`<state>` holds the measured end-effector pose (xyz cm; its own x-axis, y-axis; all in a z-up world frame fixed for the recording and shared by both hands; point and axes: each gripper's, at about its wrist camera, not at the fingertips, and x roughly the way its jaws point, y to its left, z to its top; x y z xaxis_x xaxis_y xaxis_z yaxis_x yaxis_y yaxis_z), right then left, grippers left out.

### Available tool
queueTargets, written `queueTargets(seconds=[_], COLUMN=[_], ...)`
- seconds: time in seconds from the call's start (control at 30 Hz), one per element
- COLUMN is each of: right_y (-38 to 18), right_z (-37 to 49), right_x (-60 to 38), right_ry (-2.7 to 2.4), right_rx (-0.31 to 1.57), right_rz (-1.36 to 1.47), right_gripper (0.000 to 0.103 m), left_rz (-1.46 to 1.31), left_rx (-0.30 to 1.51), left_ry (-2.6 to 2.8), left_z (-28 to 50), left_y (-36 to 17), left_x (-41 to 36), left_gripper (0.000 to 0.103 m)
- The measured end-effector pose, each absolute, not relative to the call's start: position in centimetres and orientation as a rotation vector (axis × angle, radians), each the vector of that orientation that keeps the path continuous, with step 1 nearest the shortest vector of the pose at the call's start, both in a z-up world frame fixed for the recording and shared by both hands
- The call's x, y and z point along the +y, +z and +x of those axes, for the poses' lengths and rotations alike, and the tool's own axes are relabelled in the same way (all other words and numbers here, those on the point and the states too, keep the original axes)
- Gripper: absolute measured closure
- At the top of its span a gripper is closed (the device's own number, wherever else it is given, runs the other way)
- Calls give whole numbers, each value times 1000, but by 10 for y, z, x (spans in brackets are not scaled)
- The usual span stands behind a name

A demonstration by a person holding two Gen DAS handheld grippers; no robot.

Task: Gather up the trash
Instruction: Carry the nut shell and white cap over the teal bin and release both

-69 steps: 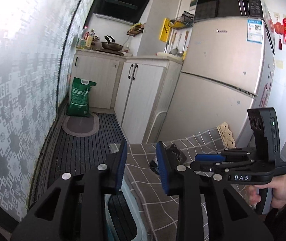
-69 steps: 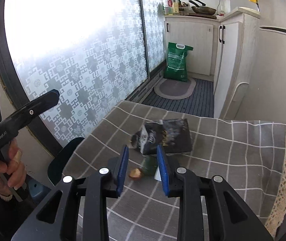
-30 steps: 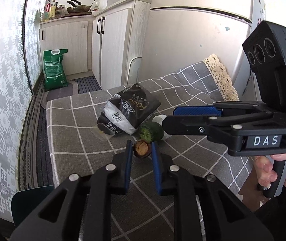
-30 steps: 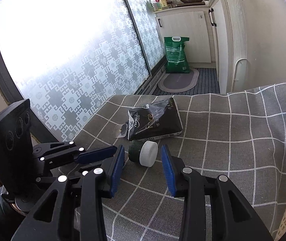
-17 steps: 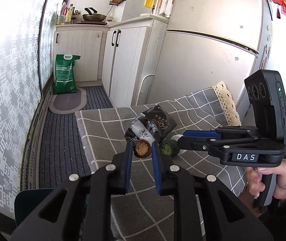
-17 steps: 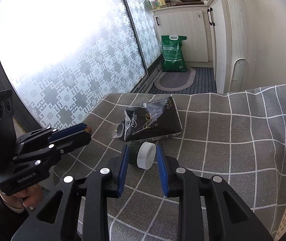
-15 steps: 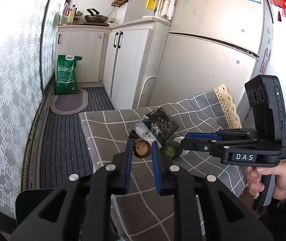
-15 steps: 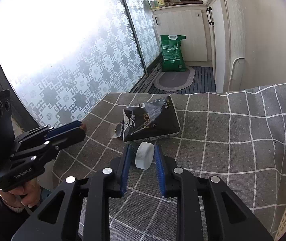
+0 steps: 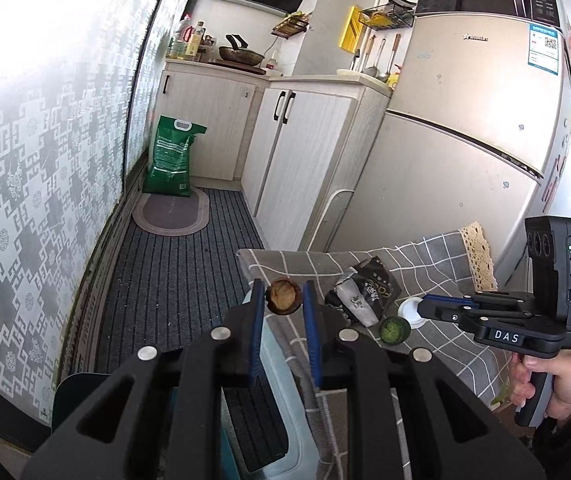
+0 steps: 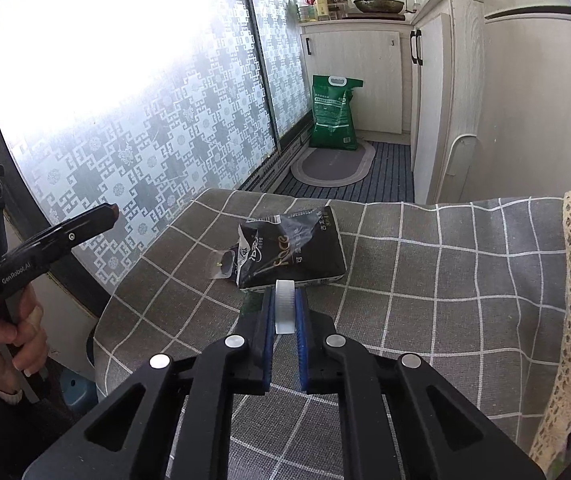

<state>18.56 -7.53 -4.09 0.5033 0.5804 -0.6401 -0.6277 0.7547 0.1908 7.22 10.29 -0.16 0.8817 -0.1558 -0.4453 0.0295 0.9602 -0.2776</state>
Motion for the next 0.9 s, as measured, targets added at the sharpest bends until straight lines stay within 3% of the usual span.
queueTargets(seconds=[0.5, 0.9], right_y=[-7, -2], right_z=[175, 156], right_x=[-67, -12], right_ry=[765, 904], right_rx=[671, 680], right_rz=[-48, -88], right_gripper=[94, 94], left_rz=[-297, -275], left_rx=[558, 758], left_ry=[35, 117], left_z=[66, 59], left_y=[-22, -83], left_x=[144, 173], left_gripper=[82, 82])
